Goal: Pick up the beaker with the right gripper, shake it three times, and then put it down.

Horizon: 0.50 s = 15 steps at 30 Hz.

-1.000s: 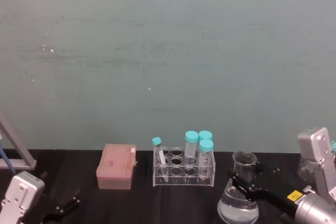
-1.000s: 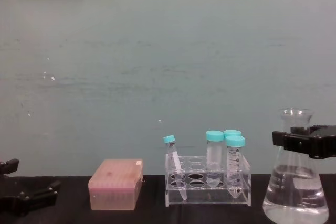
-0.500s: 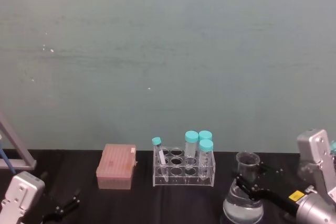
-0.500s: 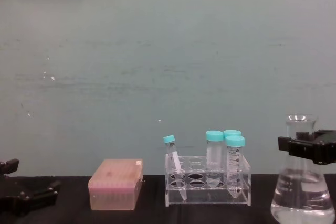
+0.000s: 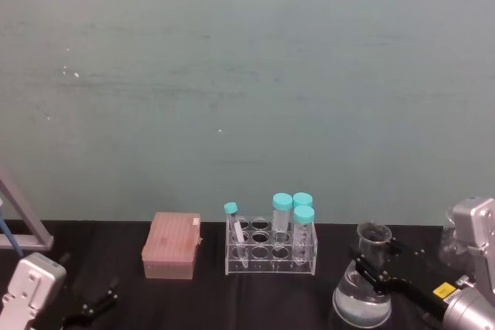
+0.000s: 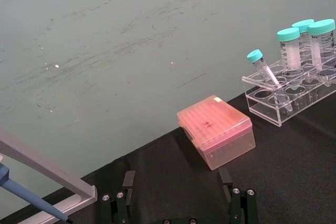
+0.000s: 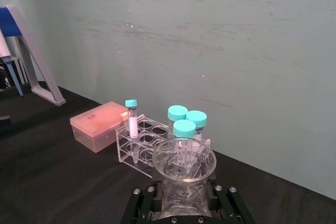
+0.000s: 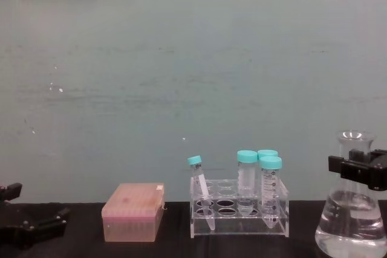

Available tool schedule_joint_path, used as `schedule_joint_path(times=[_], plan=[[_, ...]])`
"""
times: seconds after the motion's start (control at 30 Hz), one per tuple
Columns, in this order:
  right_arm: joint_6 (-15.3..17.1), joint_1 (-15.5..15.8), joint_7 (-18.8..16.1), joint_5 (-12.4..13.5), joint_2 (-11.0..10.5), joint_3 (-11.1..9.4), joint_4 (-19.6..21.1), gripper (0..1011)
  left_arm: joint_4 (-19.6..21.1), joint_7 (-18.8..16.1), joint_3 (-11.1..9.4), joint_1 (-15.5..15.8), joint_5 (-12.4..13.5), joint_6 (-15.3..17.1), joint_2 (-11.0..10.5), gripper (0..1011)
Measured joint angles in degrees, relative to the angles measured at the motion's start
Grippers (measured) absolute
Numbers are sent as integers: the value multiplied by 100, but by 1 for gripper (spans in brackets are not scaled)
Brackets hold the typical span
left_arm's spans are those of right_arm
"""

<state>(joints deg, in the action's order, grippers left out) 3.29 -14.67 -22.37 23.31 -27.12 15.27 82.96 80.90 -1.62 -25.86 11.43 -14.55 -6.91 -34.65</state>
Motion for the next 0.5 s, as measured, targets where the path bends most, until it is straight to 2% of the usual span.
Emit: schedule_joint_path(times=[0.2, 0.5], plan=[[-41, -45, -120, 45, 56, -3, -77, 453, 0, 0, 0, 0, 0, 0, 0, 1000], [78, -144, -262, 179, 160, 98, -199, 453, 0, 0, 0, 0, 0, 0, 0, 1000]])
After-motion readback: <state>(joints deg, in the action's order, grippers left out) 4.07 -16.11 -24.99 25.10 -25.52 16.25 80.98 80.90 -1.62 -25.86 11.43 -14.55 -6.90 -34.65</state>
